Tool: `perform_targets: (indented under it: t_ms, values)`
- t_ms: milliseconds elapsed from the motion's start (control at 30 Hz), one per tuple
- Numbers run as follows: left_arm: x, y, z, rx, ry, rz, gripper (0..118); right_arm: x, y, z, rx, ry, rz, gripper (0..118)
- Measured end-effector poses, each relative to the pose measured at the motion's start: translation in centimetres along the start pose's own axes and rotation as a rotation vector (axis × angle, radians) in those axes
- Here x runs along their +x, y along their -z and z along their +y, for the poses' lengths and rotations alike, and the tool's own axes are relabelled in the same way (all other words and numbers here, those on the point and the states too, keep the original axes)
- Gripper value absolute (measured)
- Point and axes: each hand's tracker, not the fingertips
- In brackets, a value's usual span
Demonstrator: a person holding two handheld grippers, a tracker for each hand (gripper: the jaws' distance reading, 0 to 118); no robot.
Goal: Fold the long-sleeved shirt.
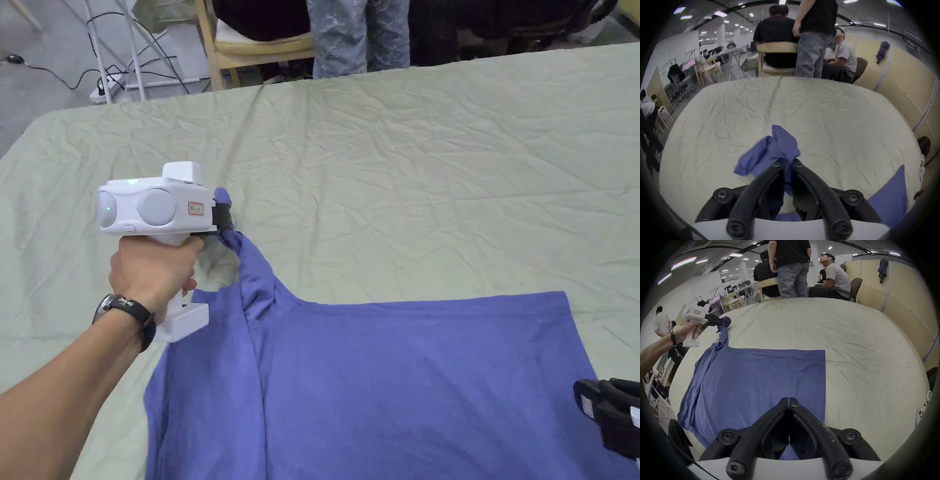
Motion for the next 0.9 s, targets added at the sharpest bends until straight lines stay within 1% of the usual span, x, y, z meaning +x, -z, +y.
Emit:
perform_targets:
  t_ms: [67, 133, 267, 467, 500, 633, 733, 767, 900]
  values:
    - [0.3, -2.4, -0.8, 0.015, 0.023, -0.005, 8, -0.4, -1.0, -0.2, 0.016, 0.001, 0.008, 0]
    - [1.2, -4.8, -2.1, 0.038, 0.118, 0.021, 8, -0.8, -1.8, -0.6, 0.025, 0.002, 0.017, 0]
    - [2.0, -8.5, -5.8, 0.058, 0.104, 0.001, 8, -1.4, -3.4, -1.4, 0.038, 0.007, 0.027, 0]
    - [4.5, -13.0, -13.1, 0.100, 0.187, 0.018, 8, -1.4, -4.2, -2.7, 0.035, 0.009, 0.035, 0]
    - [4.8, -13.0, -14.6, 0.099, 0.179, 0.022, 8, -1.5, -4.2, -2.9, 0.037, 0.012, 0.038, 0]
    - [5.2, -11.3, -19.8, -0.028, 0.117, -0.033, 8, -1.6, -3.7, -3.6, 0.027, 0.027, 0.046, 0]
    - [4.4, -10.1, -22.4, -0.084, -0.056, -0.031, 8, -1.6, -3.6, -3.7, 0.023, 0.034, 0.052, 0]
    - [4.1, -10.2, -23.1, -0.078, -0.090, -0.034, 8, -1.7, -3.6, -3.7, 0.022, 0.033, 0.050, 0]
    - [4.3, -10.8, -23.8, -0.069, -0.057, -0.031, 8, -1.6, -3.6, -3.5, 0.025, 0.031, 0.046, 0]
